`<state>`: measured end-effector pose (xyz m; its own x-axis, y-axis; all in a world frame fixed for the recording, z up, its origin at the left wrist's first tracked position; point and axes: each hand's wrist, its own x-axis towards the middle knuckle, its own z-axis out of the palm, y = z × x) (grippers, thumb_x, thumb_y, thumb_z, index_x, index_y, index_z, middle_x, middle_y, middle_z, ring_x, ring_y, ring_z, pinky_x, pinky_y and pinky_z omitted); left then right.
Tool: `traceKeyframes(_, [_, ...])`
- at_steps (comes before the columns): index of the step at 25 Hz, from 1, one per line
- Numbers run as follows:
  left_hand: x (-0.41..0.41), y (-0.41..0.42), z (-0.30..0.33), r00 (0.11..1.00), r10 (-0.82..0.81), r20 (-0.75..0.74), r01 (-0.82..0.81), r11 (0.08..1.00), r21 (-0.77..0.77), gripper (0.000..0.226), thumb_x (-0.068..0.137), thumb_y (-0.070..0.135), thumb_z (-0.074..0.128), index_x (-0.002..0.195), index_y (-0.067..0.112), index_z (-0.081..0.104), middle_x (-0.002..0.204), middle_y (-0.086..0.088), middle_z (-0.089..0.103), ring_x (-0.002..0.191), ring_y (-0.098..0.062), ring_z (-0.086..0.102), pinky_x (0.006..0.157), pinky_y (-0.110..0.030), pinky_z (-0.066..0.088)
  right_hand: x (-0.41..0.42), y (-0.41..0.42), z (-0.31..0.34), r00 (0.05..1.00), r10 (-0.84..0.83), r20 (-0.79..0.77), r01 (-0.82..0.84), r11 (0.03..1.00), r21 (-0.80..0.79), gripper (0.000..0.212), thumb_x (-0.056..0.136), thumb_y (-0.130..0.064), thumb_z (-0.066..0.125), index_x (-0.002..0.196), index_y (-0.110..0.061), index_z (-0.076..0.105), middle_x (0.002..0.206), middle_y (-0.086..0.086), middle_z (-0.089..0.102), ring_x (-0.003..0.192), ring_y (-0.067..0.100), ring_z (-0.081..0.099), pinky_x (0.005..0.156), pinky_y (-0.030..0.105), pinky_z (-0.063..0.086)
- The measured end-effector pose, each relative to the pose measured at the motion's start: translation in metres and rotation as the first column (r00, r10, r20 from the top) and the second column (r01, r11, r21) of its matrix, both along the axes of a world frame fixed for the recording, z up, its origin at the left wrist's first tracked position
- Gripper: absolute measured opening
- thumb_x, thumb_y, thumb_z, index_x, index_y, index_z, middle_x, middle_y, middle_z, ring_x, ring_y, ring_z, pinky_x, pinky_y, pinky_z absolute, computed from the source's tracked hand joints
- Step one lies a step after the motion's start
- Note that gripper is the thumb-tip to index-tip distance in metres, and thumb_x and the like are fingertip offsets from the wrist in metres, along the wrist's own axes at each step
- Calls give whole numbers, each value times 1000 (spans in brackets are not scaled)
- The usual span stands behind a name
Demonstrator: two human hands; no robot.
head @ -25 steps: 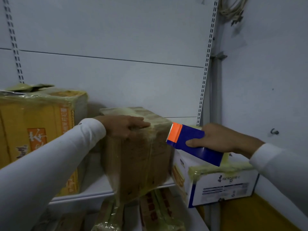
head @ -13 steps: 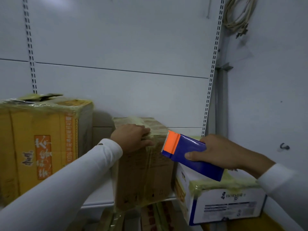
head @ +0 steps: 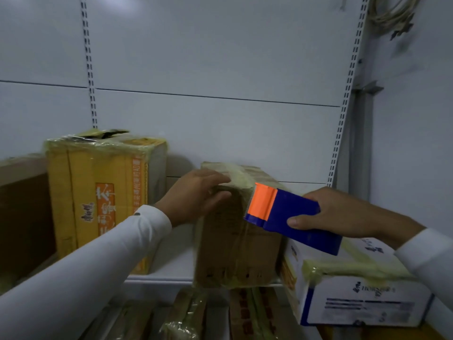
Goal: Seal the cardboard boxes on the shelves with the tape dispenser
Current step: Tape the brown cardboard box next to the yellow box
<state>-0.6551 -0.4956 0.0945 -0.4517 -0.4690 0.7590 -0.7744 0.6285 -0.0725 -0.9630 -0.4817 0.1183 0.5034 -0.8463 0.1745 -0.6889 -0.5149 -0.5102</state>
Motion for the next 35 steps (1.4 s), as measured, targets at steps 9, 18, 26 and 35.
traceKeyframes(9, [-14, 33, -19, 946, -98, -310, 238, 859, 453, 45, 96, 12, 52, 139, 7, 41, 125, -9, 60, 115, -16, 58, 97, -31, 48, 19, -8, -7, 978, 205, -32, -205, 979, -9, 51, 66, -67, 70, 89, -21, 67, 81, -3, 75, 70, 14, 72, 62, 27, 55])
traceKeyframes(18, [-23, 42, -26, 896, 47, -441, 172, 880, 443, 15, 94, 16, 55, 88, 10, 67, 73, 2, 65, 65, -3, 57, 61, -16, 45, 19, -14, -12, 956, 291, -47, -289, 956, 47, 38, 75, -59, 73, 92, -26, 66, 87, -8, 75, 75, 10, 72, 63, 25, 57])
traceKeyframes(26, [36, 36, -1, 858, 156, -490, 47, 925, 377, 23, 95, 22, 53, 77, 11, 63, 62, 8, 60, 52, 4, 51, 52, -9, 38, -5, -25, 56, 961, 251, -120, -237, 964, 118, 54, 70, -67, 75, 83, -15, 69, 84, 12, 75, 73, 30, 72, 65, 36, 54])
traceKeyframes(35, [56, -7, -13, 866, 155, -475, 79, 897, 435, 27, 95, 23, 54, 75, 9, 64, 65, 3, 64, 60, -8, 58, 60, -22, 46, 23, -32, 63, 969, 90, -230, -50, 983, 176, 46, 78, -49, 69, 88, -4, 68, 83, 14, 75, 72, 30, 71, 63, 28, 52])
